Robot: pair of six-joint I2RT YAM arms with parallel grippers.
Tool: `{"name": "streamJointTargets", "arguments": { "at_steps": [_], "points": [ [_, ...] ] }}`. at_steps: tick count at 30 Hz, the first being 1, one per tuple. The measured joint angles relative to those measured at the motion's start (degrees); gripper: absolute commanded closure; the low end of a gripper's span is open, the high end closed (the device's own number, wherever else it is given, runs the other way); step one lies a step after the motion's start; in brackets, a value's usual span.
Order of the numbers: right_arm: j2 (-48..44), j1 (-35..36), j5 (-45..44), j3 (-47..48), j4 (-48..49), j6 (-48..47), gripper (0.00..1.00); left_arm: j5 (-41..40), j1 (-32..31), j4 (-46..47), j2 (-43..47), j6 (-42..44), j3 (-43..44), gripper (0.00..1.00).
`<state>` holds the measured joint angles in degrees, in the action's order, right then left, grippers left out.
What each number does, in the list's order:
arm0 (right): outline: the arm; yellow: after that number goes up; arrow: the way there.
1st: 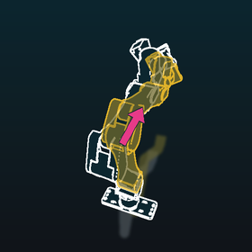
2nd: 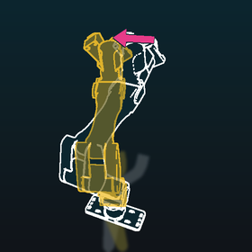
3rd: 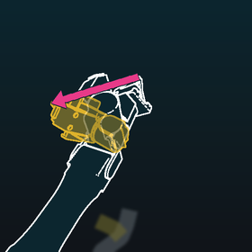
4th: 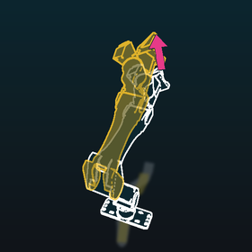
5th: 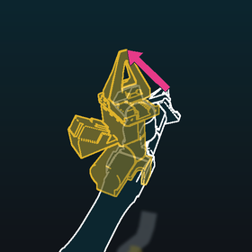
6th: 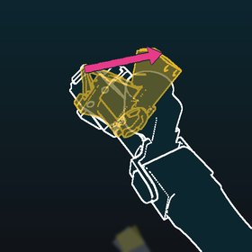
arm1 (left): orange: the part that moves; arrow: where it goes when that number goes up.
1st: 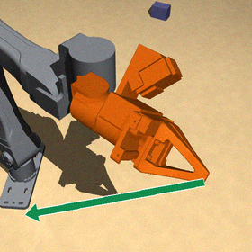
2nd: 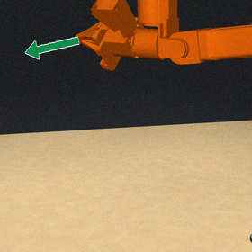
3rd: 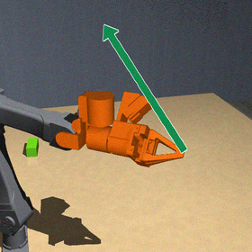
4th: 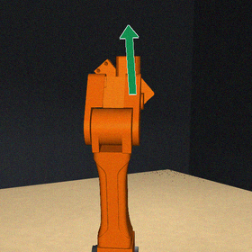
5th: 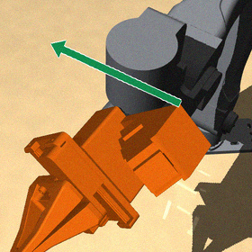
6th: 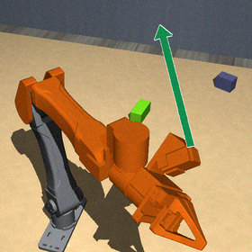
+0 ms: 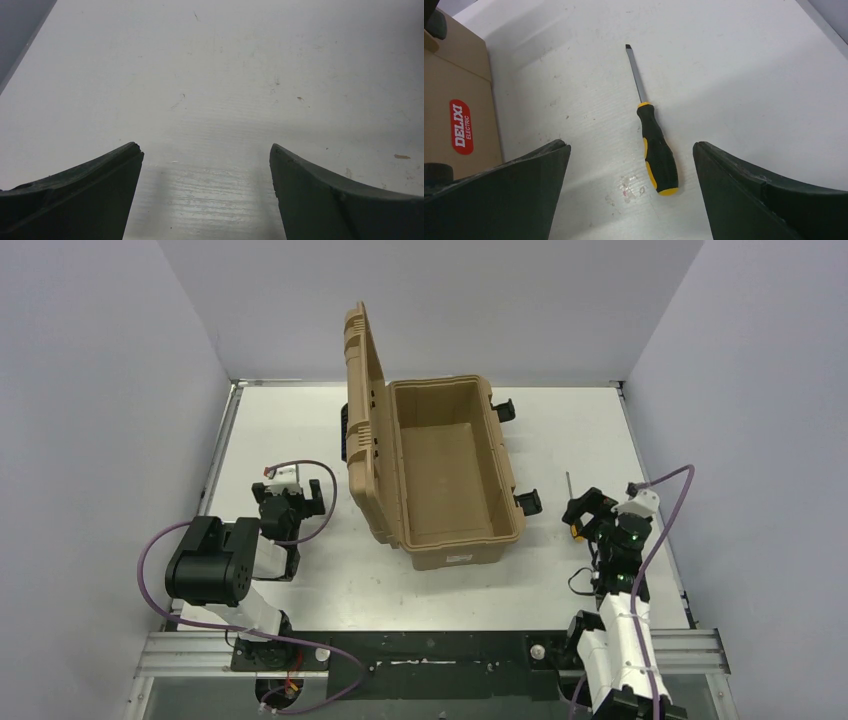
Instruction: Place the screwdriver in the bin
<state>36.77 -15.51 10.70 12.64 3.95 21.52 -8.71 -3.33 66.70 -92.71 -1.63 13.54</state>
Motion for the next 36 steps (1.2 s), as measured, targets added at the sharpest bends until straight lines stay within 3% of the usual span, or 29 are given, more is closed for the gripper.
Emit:
{"name": "streamJointTargets", "arguments": {
  "at_steps": [6,14,22,24,26,27,29,31,33,36],
  "points": [
    [11.1,0.0,-1.7,14.4,-8.0,-2.2,0.0,0.0,0.0,0.0,0.0,0.0,0.0,0.03],
    [37.2,0.3,-5.0,41.0,-24.6,-7.6,0.01,0.0,0.0,0.0,0.0,0.0,0.0,0.03],
    [57.3,3.7,-5.0,45.9,-36.4,-11.5,0.08,0.0,0.0,0.0,0.0,0.0,0.0,0.03],
    [60.7,4.6,-5.0,45.9,-38.2,-11.9,0.16,0.0,0.0,0.0,0.0,0.0,0.0,0.03],
    [62.0,5.4,-6.2,46.4,-39.1,-12.4,0.29,0.0,0.0,0.0,0.0,0.0,0.0,0.03],
    [62.2,5.9,-6.3,46.6,-39.2,-12.5,0.39,0.0,0.0,0.0,0.0,0.0,0.0,0.03],
    [62.6,6.2,-6.6,46.9,-39.4,-12.7,0.69,0.0,0.0,0.0,0.0,0.0,0.0,0.03],
    [63.2,6.4,-6.6,47.6,-39.8,-12.7,0.88,0.0,0.0,0.0,0.0,0.0,0.0,0.03],
    [63.4,6.7,-6.7,48.3,-40.8,-12.9,0.98,0.0,0.0,0.0,0.0,0.0,0.0,0.03],
    [63.4,7.3,-7.5,49.5,-43.2,-13.1,1.0,0.0,0.0,0.0,0.0,0.0,0.0,0.03]
  ]
}}
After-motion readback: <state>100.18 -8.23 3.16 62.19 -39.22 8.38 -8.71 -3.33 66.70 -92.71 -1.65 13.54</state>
